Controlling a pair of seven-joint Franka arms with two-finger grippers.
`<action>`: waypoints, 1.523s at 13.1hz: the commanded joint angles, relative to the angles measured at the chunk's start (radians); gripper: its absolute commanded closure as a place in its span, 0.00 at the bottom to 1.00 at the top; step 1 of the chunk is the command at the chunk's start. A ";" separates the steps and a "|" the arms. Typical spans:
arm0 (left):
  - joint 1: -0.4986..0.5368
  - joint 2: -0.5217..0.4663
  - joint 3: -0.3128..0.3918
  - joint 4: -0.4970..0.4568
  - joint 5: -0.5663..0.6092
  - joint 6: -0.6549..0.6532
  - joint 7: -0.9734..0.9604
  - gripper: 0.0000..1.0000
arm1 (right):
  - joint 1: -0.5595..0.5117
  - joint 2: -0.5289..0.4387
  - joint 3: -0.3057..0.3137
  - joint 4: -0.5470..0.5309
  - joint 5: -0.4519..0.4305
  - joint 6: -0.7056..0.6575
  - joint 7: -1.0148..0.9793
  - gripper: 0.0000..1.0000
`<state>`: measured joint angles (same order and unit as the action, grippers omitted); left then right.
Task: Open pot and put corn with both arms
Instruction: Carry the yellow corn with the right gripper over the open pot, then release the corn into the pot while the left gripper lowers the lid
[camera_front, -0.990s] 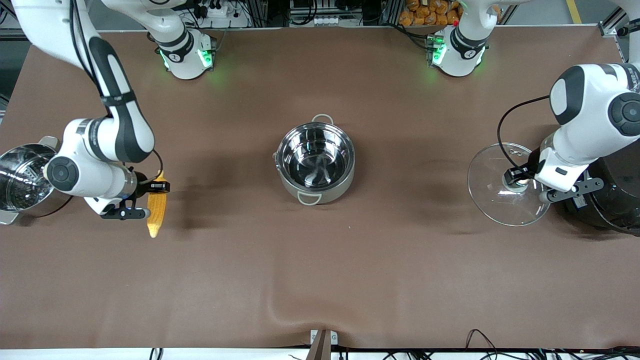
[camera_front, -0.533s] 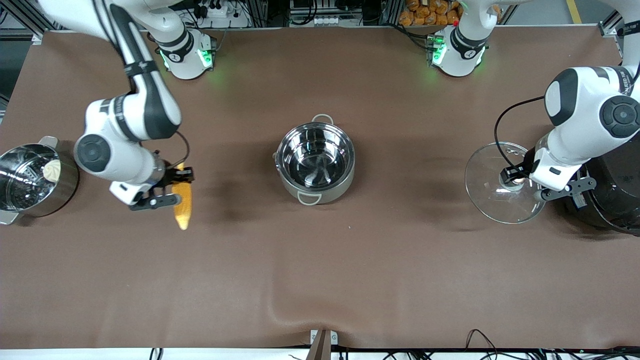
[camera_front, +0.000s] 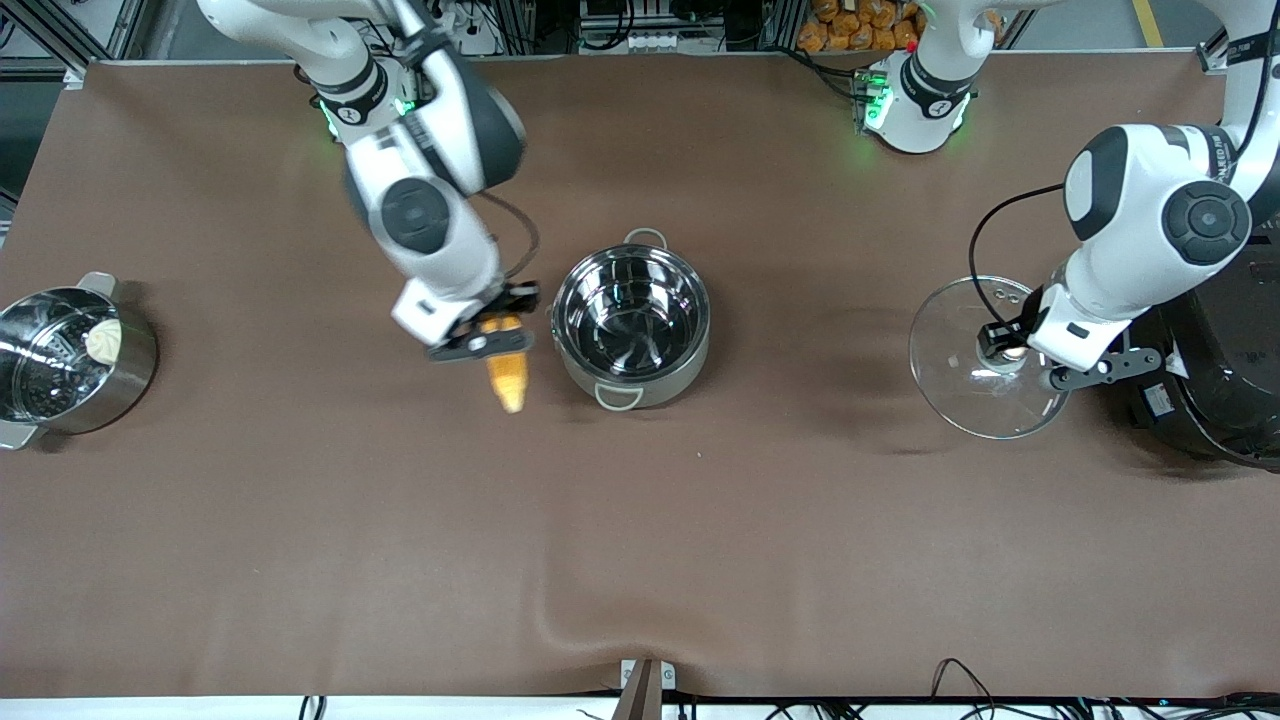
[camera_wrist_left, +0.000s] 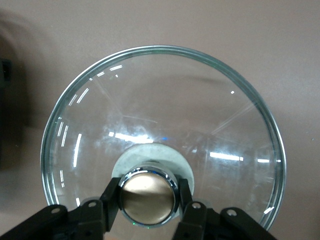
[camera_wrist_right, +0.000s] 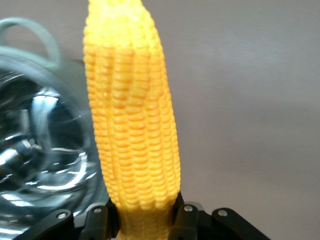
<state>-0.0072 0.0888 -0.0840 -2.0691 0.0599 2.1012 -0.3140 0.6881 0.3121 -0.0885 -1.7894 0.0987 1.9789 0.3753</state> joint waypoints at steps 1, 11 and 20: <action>0.006 -0.040 -0.011 -0.063 0.011 0.067 -0.007 1.00 | 0.065 0.070 -0.016 0.088 0.001 -0.018 0.004 1.00; -0.004 0.051 -0.088 -0.233 0.031 0.351 -0.154 1.00 | 0.240 0.260 -0.017 0.254 -0.123 -0.066 -0.010 1.00; -0.020 0.129 -0.096 -0.279 0.262 0.425 -0.399 1.00 | 0.261 0.254 -0.017 0.254 -0.123 -0.132 0.011 0.00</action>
<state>-0.0280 0.2311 -0.1745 -2.3459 0.2885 2.5148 -0.6754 0.9345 0.5637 -0.1033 -1.5513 -0.0136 1.8778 0.3700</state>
